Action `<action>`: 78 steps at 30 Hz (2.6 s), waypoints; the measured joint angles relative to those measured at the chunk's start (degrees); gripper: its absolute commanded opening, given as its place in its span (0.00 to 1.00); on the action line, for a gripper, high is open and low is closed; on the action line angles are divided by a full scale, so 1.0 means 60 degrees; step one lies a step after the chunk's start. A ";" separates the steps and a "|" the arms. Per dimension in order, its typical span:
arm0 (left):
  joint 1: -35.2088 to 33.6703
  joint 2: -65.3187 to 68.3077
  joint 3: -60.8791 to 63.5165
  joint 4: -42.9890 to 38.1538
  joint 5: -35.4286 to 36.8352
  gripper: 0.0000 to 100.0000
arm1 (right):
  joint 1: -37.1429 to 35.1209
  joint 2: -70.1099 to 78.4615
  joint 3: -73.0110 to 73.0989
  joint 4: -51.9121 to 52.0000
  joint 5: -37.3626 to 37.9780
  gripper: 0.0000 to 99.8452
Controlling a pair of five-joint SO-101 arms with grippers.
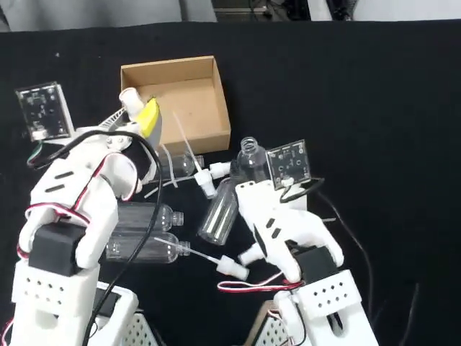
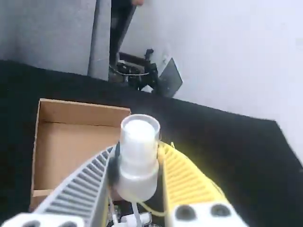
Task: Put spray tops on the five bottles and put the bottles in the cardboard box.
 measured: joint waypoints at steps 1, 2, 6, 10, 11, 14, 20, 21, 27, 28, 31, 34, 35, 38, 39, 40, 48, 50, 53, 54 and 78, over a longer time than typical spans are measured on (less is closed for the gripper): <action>0.0000 -0.0044 0.0000 0.0000 0.0161 0.03 | -0.0029 0.0000 0.0000 0.0000 0.0000 0.16; 0.0000 -0.0073 0.0000 0.0000 0.0337 0.03 | -0.0059 0.0000 0.0000 0.0000 0.0000 0.16; 0.0000 -0.0147 0.0000 0.0000 0.0952 0.03 | -0.0044 -0.0015 0.0000 0.0000 0.0000 0.16; -0.0454 -0.0147 0.0220 -0.0454 0.1788 0.03 | -0.0293 -0.0015 0.0000 0.0000 0.0000 0.16; -0.0645 -0.0147 0.0381 -0.0674 0.1993 0.03 | -0.0484 -0.0029 0.0059 0.0000 0.0000 0.16; -0.1216 -0.0147 0.0894 -0.1436 0.2623 0.03 | -0.0806 -0.0029 0.0308 -0.0132 0.0000 0.16; -0.1407 -0.0147 0.1538 -0.2330 0.3355 0.03 | -0.1114 -0.0029 0.0982 -0.1275 0.0000 0.16; -0.1392 -0.0147 0.1553 -0.2359 0.3473 0.03 | -0.1187 -0.0029 0.1084 -0.1436 0.0029 0.16; -0.1421 -0.0147 0.1553 -0.2374 0.4132 0.03 | -0.1495 -0.0029 0.1143 -0.1612 0.0015 0.16; -0.1421 -0.0147 0.1553 -0.2374 0.4234 0.03 | -0.1495 -0.0029 0.1143 -0.1612 0.0015 0.16; -0.1421 -0.0147 0.1553 -0.2374 0.4469 0.03 | -0.1495 -0.0029 0.1143 -0.1612 0.0015 0.16; -0.1421 -0.0147 0.1553 -0.2374 0.4498 0.03 | -0.1656 -0.0029 0.1143 -0.1612 0.0015 0.16; -0.1407 -0.0147 0.1553 -0.2374 0.4498 0.03 | -0.1788 -0.0029 0.1143 -0.1612 0.0029 0.16; -0.1158 -0.0147 0.1553 -0.2374 0.4498 0.03 | -0.2125 -0.0029 0.1143 -0.1612 0.0029 0.16; -0.1099 -0.0147 0.1553 -0.2374 0.4498 0.03 | -0.2183 -0.0029 0.1143 -0.1612 0.0015 0.16; -0.1070 -0.0147 0.1553 -0.2374 0.4498 0.03 | -0.2198 -0.0029 0.1143 -0.1612 0.0015 0.16; -0.0996 -0.0147 0.1553 -0.2432 0.4498 0.03 | -0.2432 -0.0029 0.1143 -0.1612 0.0015 0.16; -0.0996 -0.0147 0.1553 -0.2432 0.4498 0.03 | -0.2447 -0.0029 0.1143 -0.1612 0.0176 0.16; -0.0996 -0.0147 0.1553 -0.2432 0.4498 0.03 | -0.2447 -0.0029 0.1143 -0.1612 0.0440 0.16; -0.0996 -0.0147 0.1553 -0.2432 0.4469 0.03 | -0.2447 -0.0029 0.1143 -0.1612 0.0484 0.16; -0.1011 -0.0952 0.1553 -0.2432 0.4190 0.03 | -0.2447 -0.0029 0.1260 -0.1626 0.0586 0.16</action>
